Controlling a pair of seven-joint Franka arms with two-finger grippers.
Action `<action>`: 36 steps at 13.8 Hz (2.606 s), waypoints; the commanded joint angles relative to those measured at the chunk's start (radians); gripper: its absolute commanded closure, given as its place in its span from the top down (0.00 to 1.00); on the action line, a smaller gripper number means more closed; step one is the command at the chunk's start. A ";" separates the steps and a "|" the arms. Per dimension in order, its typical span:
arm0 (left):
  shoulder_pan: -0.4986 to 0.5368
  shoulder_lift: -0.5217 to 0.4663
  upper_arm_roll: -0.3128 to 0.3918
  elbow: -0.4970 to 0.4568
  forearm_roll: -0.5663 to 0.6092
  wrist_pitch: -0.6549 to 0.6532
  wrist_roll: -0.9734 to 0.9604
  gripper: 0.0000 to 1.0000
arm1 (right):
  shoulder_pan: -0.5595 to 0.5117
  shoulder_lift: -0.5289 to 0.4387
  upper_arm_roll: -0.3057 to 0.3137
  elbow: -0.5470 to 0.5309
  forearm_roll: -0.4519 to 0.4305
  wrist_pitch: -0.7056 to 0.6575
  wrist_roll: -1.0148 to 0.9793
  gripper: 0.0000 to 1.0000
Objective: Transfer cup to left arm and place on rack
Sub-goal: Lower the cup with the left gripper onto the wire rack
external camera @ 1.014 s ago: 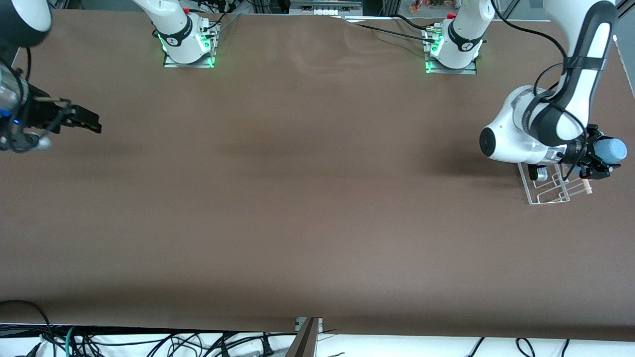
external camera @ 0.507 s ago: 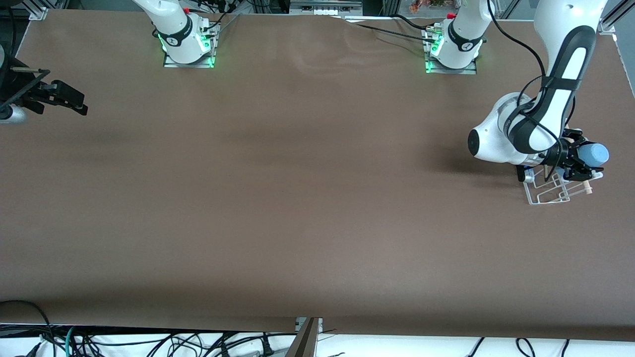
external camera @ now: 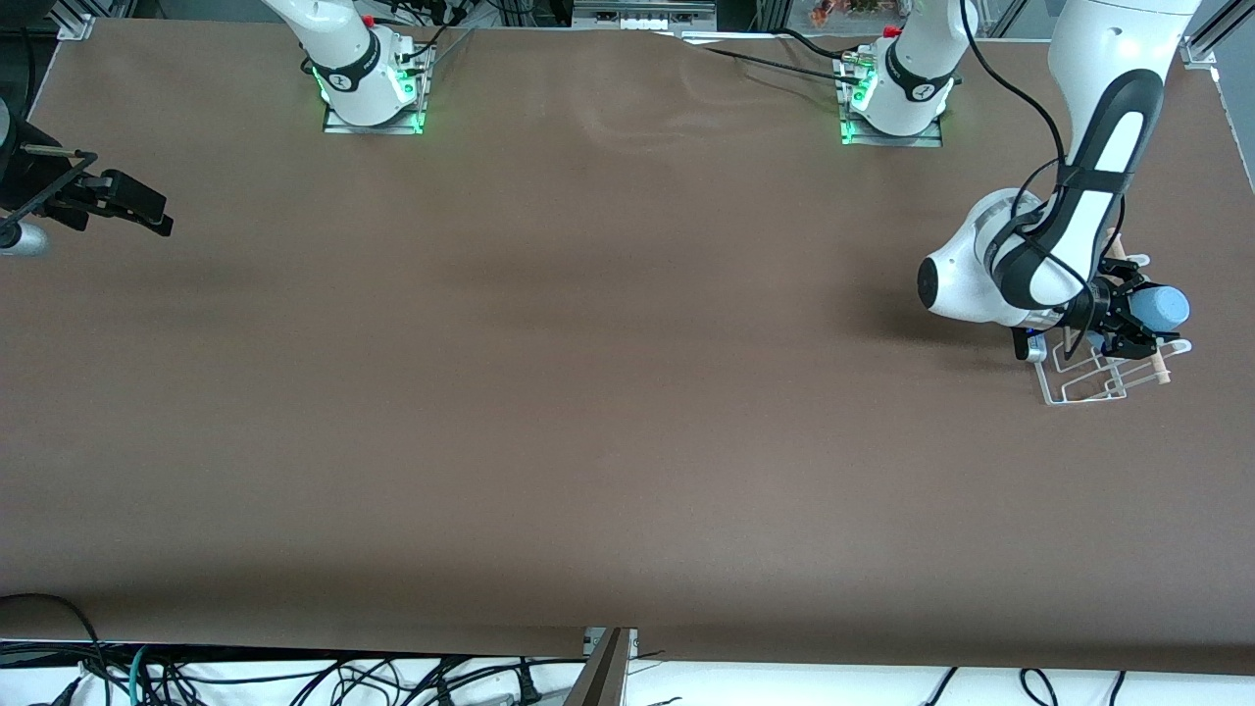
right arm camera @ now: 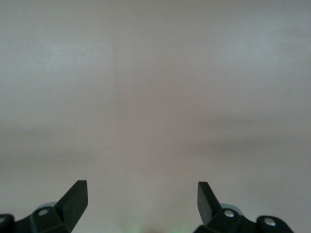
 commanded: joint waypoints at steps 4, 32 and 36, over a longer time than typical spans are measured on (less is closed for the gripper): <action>0.002 0.033 0.003 -0.010 0.030 0.011 -0.066 0.00 | -0.008 -0.008 0.013 0.000 0.012 0.005 0.023 1.00; 0.022 0.024 0.003 -0.035 0.010 0.111 -0.035 1.00 | -0.008 -0.008 0.012 0.000 0.010 0.003 0.023 1.00; 0.016 -0.029 0.000 0.042 -0.184 0.105 -0.019 1.00 | -0.008 -0.008 0.012 0.000 0.004 0.005 0.020 1.00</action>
